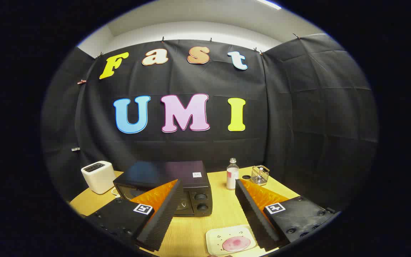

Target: Open the toaster oven, put the food inside, and close the toaster oven door.

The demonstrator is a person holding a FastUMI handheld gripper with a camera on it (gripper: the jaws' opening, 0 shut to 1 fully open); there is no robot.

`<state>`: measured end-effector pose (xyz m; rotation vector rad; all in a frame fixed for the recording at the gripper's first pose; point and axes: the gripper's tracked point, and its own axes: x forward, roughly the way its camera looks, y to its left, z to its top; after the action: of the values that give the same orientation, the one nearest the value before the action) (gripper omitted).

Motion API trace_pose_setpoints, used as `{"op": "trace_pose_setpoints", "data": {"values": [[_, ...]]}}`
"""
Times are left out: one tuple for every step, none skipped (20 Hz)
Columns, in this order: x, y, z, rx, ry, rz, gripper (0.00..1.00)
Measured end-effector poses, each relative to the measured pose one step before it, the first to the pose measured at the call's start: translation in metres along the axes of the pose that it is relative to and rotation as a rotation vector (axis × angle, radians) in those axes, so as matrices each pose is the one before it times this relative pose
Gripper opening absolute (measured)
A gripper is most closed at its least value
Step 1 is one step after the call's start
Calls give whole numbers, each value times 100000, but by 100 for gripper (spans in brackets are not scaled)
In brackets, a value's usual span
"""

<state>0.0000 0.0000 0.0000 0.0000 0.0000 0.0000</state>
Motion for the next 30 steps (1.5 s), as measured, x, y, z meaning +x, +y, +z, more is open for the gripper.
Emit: {"op": "trace_pose_setpoints", "data": {"values": [[77, 31, -42, 99, 392, -127, 97], [28, -33, -56, 239, 358, -136, 97], [46, 22, -23, 251, 358, -283, 97], [-60, 7, -29, 252, 246, -197, 97], [16, 63, 72, 187, 72, 43, 97], [-8, 66, 0, -122, -21, 110, 97], [-47, 144, -27, -578, 122, 236, 97], [-9, 60, -94, -505, 278, 165, 97], [50, 164, -139, -460, 568, 263, 97], [-45, 111, -183, -212, 490, 181, 97], [-89, 111, -34, -74, 366, 26, 97], [-50, 98, -69, -34, 274, -57, 97], [-87, 69, -45, 75, 262, -74, 97], [-25, 190, -92, 59, 263, 87, 97], [-42, 191, -24, -32, 330, 244, 97], [-9, 249, -33, -314, 124, 359, 97], [95, 236, -38, -561, 202, 362, 97], [44, 231, -128, -431, 312, 369, 97], [68, 326, 1, -67, 327, 422, 97], [68, 356, -32, 180, 374, 428, 98], [47, 403, 9, 203, 302, 367, 98], [82, 412, -197, 382, 782, 483, 97], [75, 473, -208, 589, 851, 997, 97], [135, 525, -184, 81, 1135, 916, 97], [214, 495, -319, -308, 1205, 1025, 97], [211, 508, -73, -399, 733, 950, 98], [369, 425, 64, -377, 465, 516, 97], [306, 274, -31, 45, 703, -64, 98], [468, 368, 99, 676, 470, -76, 97], [480, 600, 184, 886, -105, 283, 97]]}}
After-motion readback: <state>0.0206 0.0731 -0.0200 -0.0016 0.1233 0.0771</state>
